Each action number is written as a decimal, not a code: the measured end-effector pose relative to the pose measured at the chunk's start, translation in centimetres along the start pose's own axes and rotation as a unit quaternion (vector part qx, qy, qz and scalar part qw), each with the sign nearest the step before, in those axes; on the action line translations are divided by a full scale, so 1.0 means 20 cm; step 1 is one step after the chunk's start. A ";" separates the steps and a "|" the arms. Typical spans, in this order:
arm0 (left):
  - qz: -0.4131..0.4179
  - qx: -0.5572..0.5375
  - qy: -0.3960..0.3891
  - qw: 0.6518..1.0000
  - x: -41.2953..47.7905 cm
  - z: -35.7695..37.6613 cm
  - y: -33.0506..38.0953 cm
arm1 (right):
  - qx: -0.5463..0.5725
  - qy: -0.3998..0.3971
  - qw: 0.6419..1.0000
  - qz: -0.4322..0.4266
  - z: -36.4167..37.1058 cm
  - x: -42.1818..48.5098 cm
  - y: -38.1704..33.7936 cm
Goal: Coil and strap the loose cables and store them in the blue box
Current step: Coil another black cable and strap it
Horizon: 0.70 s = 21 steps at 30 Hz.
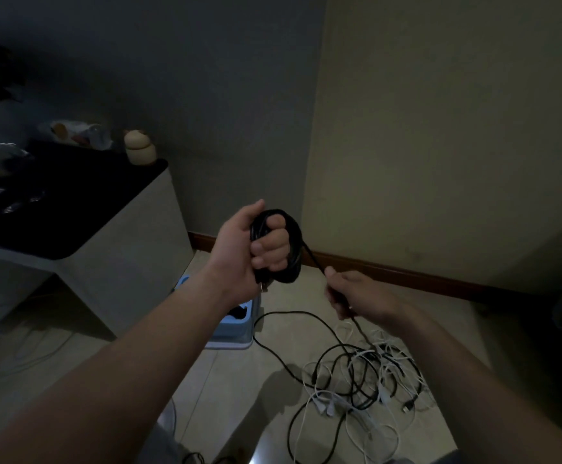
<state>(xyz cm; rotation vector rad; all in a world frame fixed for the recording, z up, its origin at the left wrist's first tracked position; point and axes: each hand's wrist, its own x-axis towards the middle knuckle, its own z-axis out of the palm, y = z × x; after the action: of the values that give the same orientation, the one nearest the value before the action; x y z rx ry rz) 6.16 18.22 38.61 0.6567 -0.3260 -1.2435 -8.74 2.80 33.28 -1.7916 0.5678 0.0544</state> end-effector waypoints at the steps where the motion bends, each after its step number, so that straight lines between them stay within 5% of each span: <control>1: 0.022 -0.014 0.020 0.999 0.00 -0.01 0.01 | -0.022 -0.011 1.000 0.007 0.02 0.00 0.01; 6: 0.109 -0.058 0.128 0.984 0.00 -0.06 0.09 | -0.186 -0.104 0.976 0.039 0.09 -0.02 0.05; 11: 0.147 0.005 0.196 0.970 0.02 -0.10 0.11 | -0.224 -0.080 0.971 -0.028 0.15 -0.03 -0.01; 18: 0.152 0.216 0.224 0.938 0.06 -0.14 0.04 | -0.228 -0.054 0.965 -0.120 0.21 -0.05 -0.08; 21: 0.134 0.391 0.222 0.883 0.09 -0.16 -0.02 | -0.214 -0.023 0.963 -0.161 0.20 -0.06 -0.13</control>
<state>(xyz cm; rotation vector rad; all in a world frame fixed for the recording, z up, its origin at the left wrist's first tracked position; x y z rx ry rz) 8.28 17.39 35.72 1.5097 -0.5170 -0.6271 -7.69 7.38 34.70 -2.2789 0.2324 -0.0057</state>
